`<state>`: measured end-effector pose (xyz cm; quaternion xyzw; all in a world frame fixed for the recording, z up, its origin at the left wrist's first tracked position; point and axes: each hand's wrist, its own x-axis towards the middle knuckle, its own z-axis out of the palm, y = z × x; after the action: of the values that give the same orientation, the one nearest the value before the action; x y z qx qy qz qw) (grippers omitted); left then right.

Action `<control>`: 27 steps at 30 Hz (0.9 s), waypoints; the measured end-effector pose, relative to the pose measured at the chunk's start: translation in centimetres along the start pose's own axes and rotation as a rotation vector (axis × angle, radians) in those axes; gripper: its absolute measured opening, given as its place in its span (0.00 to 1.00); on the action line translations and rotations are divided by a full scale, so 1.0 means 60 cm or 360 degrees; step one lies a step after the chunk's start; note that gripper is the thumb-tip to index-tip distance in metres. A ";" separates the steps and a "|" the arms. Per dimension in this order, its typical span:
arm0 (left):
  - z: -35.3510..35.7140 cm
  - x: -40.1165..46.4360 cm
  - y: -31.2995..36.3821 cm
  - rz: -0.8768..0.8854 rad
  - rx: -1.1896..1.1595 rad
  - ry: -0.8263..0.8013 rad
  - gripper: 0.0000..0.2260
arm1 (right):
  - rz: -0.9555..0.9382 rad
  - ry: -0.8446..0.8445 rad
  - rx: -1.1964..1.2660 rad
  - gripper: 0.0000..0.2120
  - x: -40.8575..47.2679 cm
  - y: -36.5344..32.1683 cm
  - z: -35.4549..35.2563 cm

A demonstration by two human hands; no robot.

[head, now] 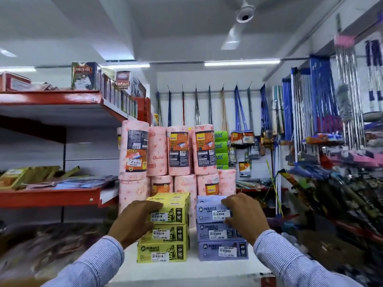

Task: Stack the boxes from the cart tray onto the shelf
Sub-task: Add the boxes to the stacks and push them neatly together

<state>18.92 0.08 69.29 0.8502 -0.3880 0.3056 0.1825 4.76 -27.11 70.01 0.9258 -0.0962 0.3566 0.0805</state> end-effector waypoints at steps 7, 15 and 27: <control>0.015 0.011 -0.013 -0.0045 -0.0047 -0.0028 0.24 | 0.0072 0.0026 0.0089 0.18 0.007 0.010 0.022; 0.032 0.009 -0.028 -0.0019 -0.0109 0.0014 0.23 | 0.0107 0.0018 0.0192 0.20 0.004 0.008 0.025; 0.133 -0.073 -0.052 0.0186 0.0518 0.0326 0.32 | -0.0354 0.0450 0.0405 0.35 -0.045 -0.213 0.149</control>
<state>22.11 0.05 60.20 0.8089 -0.3616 0.4593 0.0631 11.56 -16.32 60.63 0.8742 0.0644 0.4810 0.0146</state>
